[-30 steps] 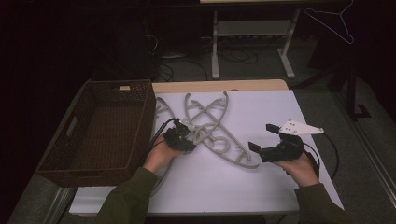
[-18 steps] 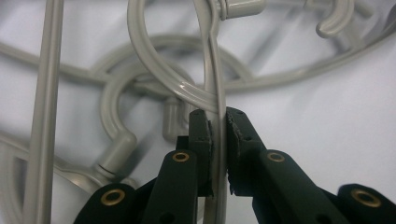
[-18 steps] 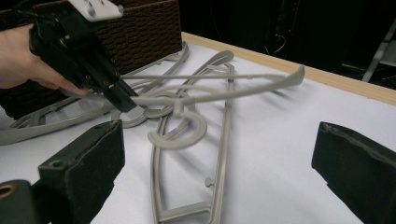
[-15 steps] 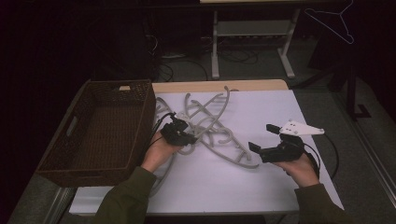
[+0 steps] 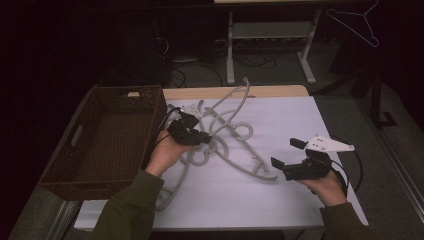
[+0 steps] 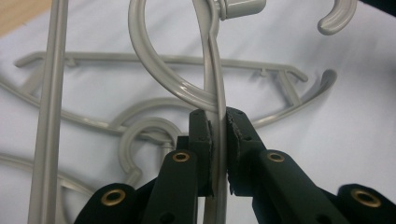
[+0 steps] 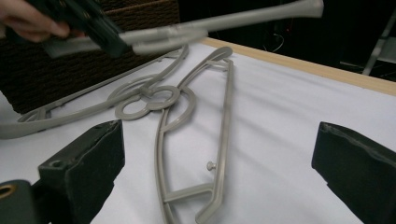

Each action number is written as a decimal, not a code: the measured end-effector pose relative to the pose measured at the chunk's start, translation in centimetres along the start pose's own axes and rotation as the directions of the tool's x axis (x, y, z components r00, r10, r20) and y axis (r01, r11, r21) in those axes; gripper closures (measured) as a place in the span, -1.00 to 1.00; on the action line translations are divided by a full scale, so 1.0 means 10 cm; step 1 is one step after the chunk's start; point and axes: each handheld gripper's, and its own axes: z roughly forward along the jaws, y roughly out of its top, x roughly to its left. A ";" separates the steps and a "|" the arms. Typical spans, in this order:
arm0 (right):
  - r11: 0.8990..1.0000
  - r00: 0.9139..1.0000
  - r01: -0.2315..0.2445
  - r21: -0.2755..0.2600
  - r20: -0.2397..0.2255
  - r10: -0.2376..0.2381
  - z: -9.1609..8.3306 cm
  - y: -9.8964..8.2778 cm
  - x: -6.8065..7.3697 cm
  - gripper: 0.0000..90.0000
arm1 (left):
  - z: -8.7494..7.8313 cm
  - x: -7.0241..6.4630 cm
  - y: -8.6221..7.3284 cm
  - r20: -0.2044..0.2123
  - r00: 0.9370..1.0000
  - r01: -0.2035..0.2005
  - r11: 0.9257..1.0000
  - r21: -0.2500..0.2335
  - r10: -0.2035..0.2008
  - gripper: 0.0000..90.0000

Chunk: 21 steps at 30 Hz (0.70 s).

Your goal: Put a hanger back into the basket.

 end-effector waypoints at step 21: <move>1.000 1.000 0.004 -0.025 -0.004 -0.004 0.01 -0.03 0.04 -0.95 | -0.80 0.13 0.16 -0.036 0.999 0.002 0.999 -0.033 -0.003 0.82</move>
